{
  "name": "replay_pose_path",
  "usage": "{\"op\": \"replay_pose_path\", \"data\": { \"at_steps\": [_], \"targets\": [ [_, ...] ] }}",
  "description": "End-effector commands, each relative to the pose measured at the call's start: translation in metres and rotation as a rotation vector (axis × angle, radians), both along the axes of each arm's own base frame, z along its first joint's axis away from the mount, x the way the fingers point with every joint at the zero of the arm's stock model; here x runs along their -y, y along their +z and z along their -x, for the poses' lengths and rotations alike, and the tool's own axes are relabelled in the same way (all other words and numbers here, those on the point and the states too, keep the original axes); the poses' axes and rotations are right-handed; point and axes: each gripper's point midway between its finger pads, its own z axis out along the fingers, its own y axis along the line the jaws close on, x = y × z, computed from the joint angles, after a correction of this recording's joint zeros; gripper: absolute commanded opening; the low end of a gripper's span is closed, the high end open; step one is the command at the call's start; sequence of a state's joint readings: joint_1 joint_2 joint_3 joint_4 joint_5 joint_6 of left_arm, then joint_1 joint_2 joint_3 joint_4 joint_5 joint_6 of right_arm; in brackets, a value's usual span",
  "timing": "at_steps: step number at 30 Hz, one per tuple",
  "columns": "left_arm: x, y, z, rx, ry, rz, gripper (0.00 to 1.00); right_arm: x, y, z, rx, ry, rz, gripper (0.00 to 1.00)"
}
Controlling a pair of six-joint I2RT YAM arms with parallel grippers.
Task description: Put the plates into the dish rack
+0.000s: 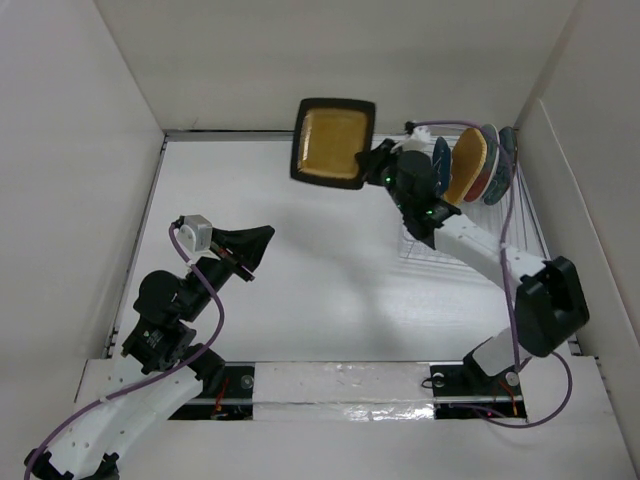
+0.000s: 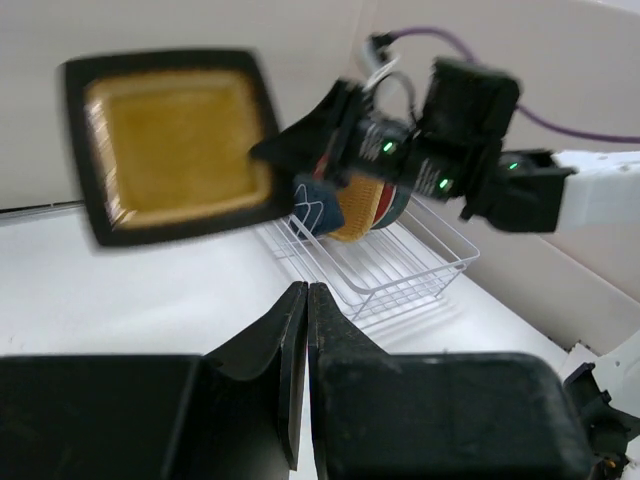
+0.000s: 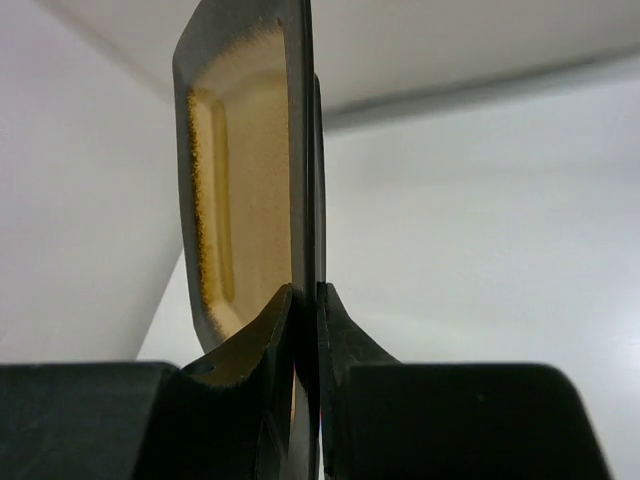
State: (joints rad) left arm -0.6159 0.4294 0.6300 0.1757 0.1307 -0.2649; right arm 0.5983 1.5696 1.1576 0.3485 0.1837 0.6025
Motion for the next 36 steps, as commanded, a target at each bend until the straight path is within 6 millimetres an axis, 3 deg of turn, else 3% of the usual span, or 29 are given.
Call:
{"op": "replay_pose_path", "data": {
  "at_steps": [1,2,4,5,6,9,12,17,19,20,21,24,36],
  "targets": [
    [-0.001,0.021,0.008,0.059,-0.020,0.040,0.02,0.091,0.076,-0.014,0.186,-0.328,0.092,0.00],
    [0.000,0.021,0.007,0.058,-0.020,0.039,0.02,0.113,0.098,-0.017,0.213,-0.383,0.110,0.00],
    [-0.001,0.021,0.008,0.061,-0.020,0.040,0.02,0.144,0.109,-0.014,0.195,-0.468,0.231,0.00],
    [-0.001,0.021,0.008,0.060,-0.020,0.040,0.02,0.163,0.102,-0.014,0.146,-0.500,0.305,0.00],
    [-0.001,0.021,0.008,0.061,-0.020,0.040,0.02,0.175,0.124,-0.013,0.162,-0.531,0.335,0.00],
    [0.000,0.022,0.008,0.061,-0.022,0.042,0.02,0.207,0.140,-0.008,0.112,-0.574,0.434,0.00],
    [0.000,0.021,0.009,0.061,-0.031,0.042,0.02,0.223,0.131,-0.010,0.020,-0.593,0.557,0.00],
    [0.001,0.021,0.009,0.058,-0.034,0.043,0.02,0.234,0.146,-0.023,-0.019,-0.656,0.658,0.00],
    [0.001,0.022,0.011,0.062,-0.036,0.047,0.02,0.238,0.142,-0.027,-0.060,-0.667,0.715,0.00],
    [0.000,0.023,0.011,0.063,-0.035,0.049,0.02,0.240,0.155,-0.027,-0.050,-0.686,0.706,0.00],
    [0.000,0.023,0.011,0.064,-0.035,0.049,0.02,0.240,0.140,-0.035,-0.093,-0.669,0.786,0.00],
    [0.000,0.023,0.011,0.065,-0.036,0.049,0.02,0.238,0.129,-0.047,-0.142,-0.657,0.852,0.00],
    [0.000,0.022,0.010,0.063,-0.033,0.047,0.02,0.245,0.106,-0.066,-0.226,-0.657,0.950,0.00]
  ]
}}
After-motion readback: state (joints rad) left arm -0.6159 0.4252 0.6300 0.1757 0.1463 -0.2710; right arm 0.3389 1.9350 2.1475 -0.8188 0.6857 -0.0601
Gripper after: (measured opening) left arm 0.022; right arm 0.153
